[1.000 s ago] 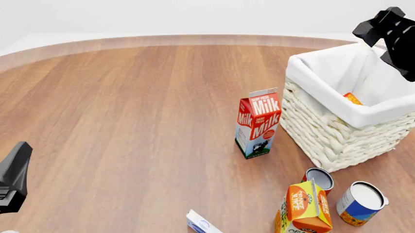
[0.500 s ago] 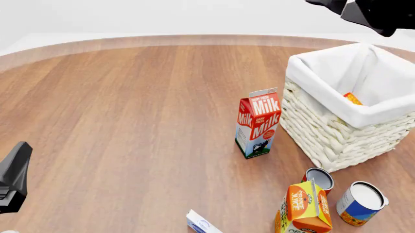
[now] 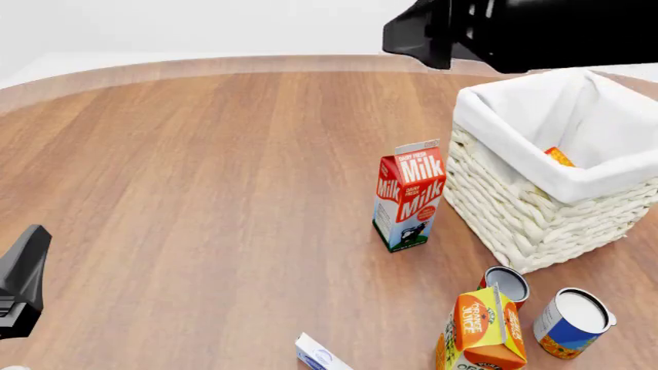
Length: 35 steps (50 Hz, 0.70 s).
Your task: Pick up the cream cheese box and the butter, and put them in the basket.
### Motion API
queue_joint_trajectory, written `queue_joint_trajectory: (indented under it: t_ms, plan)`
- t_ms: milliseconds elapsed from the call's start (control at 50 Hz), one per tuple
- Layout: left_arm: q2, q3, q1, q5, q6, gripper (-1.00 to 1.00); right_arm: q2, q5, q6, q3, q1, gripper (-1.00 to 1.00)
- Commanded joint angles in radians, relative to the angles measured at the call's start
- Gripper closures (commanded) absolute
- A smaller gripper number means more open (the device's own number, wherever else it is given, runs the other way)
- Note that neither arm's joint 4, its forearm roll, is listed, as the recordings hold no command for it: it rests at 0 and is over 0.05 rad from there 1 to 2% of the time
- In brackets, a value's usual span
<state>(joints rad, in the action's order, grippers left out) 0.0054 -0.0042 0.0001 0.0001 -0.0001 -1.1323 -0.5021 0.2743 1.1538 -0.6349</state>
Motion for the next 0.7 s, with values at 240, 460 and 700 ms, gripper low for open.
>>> queue_joint_trajectory:
  t_ms: [240,460,700]
  plan:
    - [0.000,0.000,0.000,0.000,0.000,-1.00,-0.061,-0.004,-0.028,-0.026,-0.104,-1.00]
    - [0.000,0.000,0.000,0.000,0.000,-1.00,-0.084,0.015,-0.012,-0.047,-0.140,-1.00]
    - [0.000,0.000,0.000,0.000,0.000,-1.00,-0.115,0.057,0.001,-0.095,-0.168,-1.00]
